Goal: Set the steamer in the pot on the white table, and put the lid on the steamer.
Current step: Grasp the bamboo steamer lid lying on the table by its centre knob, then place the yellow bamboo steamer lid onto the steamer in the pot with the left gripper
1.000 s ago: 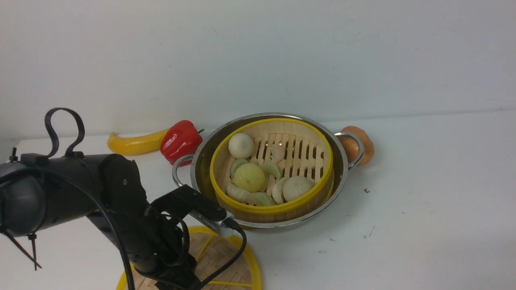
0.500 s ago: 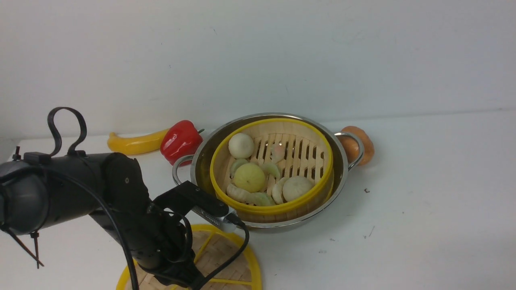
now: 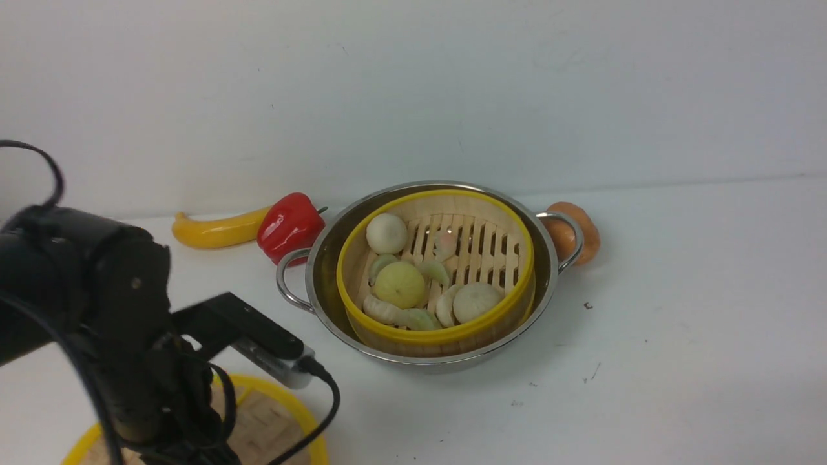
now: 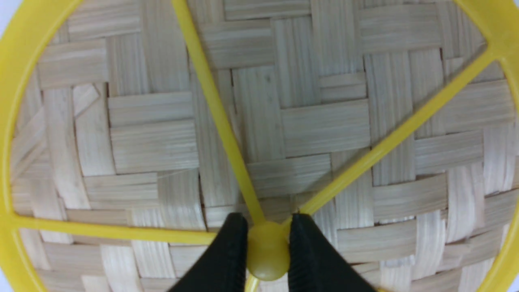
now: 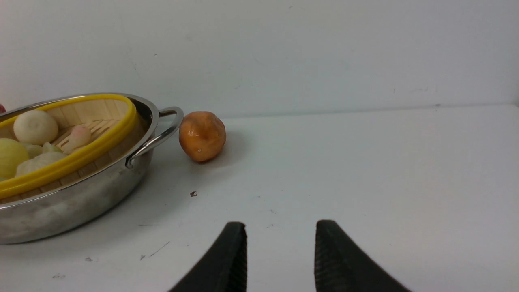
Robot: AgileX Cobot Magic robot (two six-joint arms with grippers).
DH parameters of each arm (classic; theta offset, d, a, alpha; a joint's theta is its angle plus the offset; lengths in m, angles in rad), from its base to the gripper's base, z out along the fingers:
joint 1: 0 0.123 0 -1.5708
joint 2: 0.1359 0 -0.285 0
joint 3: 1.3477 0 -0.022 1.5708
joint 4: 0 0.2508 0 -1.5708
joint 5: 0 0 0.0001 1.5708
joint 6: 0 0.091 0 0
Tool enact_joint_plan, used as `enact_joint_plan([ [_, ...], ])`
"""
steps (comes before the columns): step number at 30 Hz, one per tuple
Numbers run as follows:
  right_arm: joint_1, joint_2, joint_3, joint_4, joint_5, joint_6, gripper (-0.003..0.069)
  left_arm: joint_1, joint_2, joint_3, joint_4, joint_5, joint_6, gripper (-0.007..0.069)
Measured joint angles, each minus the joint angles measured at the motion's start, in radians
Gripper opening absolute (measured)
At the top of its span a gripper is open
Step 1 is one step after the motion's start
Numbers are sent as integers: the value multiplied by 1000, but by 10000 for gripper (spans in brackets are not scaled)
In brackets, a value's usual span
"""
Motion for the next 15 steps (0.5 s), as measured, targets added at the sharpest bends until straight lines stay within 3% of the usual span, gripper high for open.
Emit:
enact_joint_plan([
  [8, 0, 0, 0, 0, 0, 0, 252, 0, -86, -277, -37, 134, 2, 115],
  [15, 0, 0, 0, 0, 0, 0, 252, -29, 62, -598, -63, 145, 77, 115],
])
